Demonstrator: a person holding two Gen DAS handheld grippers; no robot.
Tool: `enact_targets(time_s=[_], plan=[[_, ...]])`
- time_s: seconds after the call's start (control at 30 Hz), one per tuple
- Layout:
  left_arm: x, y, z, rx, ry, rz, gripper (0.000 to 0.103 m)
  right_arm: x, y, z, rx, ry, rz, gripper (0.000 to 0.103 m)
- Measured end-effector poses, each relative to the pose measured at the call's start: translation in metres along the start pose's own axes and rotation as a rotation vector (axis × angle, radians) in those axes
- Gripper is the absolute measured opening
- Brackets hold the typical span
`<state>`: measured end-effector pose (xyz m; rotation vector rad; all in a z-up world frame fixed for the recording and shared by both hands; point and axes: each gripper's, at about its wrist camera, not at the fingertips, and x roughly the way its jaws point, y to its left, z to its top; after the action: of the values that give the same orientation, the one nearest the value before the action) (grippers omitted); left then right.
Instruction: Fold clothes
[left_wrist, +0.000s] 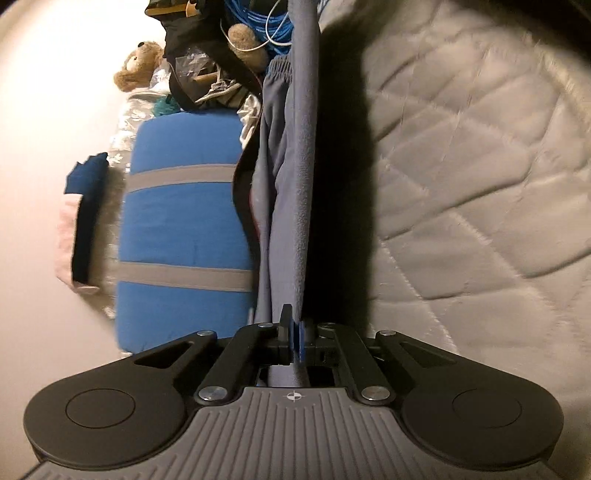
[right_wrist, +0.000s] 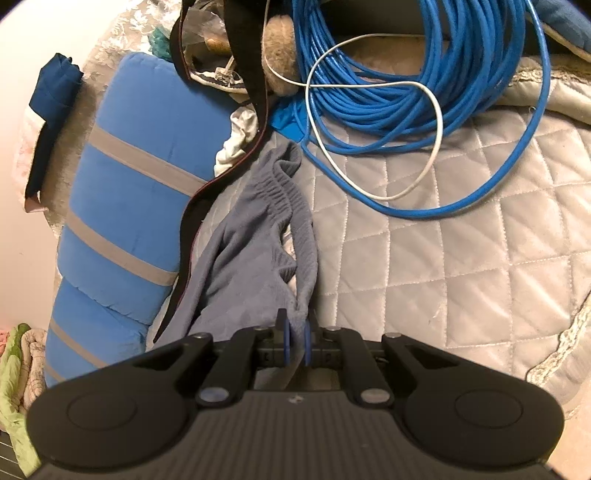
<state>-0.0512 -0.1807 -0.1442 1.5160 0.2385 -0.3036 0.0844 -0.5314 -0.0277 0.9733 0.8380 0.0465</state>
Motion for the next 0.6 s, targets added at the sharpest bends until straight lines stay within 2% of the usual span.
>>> enact_targets(time_s=[0.27, 0.6], plan=[[-0.032, 0.014, 0.003, -0.040, -0.071, -0.122, 0.002, -0.010, -0.008, 0.005, -0.032, -0.016, -0.045, 0.008], [-0.041, -0.007, 0.017, -0.043, -0.128, -0.216, 0.002, -0.017, -0.016, 0.016, -0.079, -0.040, -0.131, 0.009]])
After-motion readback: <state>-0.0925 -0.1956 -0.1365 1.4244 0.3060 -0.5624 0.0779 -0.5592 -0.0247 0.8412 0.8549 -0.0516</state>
